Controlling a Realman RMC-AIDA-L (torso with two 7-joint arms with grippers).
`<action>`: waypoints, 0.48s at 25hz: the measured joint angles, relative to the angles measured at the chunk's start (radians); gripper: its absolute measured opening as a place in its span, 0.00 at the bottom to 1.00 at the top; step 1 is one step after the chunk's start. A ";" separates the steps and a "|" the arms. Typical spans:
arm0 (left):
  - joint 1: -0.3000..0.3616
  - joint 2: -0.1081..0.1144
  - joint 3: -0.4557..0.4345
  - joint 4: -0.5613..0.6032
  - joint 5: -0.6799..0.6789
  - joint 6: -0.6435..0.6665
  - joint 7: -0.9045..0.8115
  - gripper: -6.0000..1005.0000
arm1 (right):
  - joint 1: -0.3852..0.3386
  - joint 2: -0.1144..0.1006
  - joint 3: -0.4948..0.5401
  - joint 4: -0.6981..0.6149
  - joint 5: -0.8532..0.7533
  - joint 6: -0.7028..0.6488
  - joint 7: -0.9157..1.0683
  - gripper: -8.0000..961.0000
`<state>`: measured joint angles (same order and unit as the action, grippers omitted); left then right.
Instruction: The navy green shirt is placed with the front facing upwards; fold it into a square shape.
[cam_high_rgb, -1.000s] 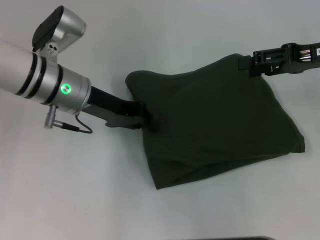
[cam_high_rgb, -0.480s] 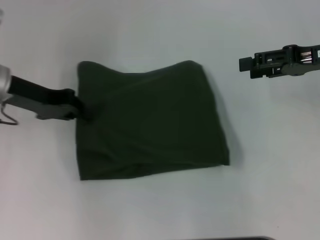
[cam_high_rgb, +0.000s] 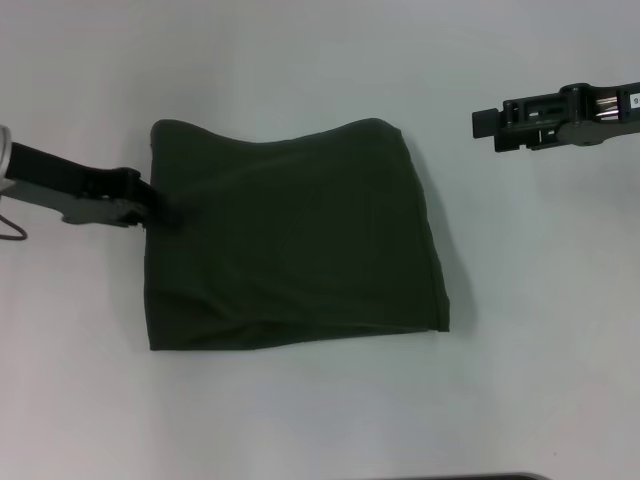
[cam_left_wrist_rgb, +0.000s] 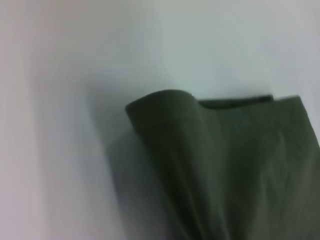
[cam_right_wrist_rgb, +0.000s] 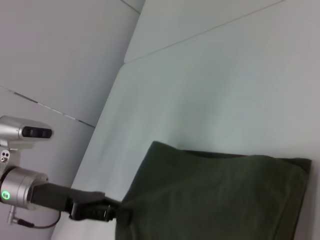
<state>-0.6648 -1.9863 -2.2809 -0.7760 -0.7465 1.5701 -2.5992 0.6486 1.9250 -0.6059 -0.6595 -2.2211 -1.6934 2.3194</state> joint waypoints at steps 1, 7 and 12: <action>0.010 0.002 -0.003 -0.020 0.006 -0.009 -0.009 0.18 | -0.001 0.000 0.000 0.000 0.000 0.000 0.000 0.87; 0.105 0.020 -0.139 -0.223 0.034 0.006 -0.065 0.28 | -0.004 0.000 0.000 0.000 0.000 -0.001 0.000 0.87; 0.159 0.005 -0.284 -0.281 -0.131 0.193 0.028 0.48 | -0.006 0.000 0.000 0.000 0.000 -0.001 0.000 0.87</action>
<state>-0.5055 -1.9809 -2.5649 -1.0573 -0.8779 1.7632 -2.5711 0.6426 1.9254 -0.6058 -0.6596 -2.2212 -1.6948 2.3189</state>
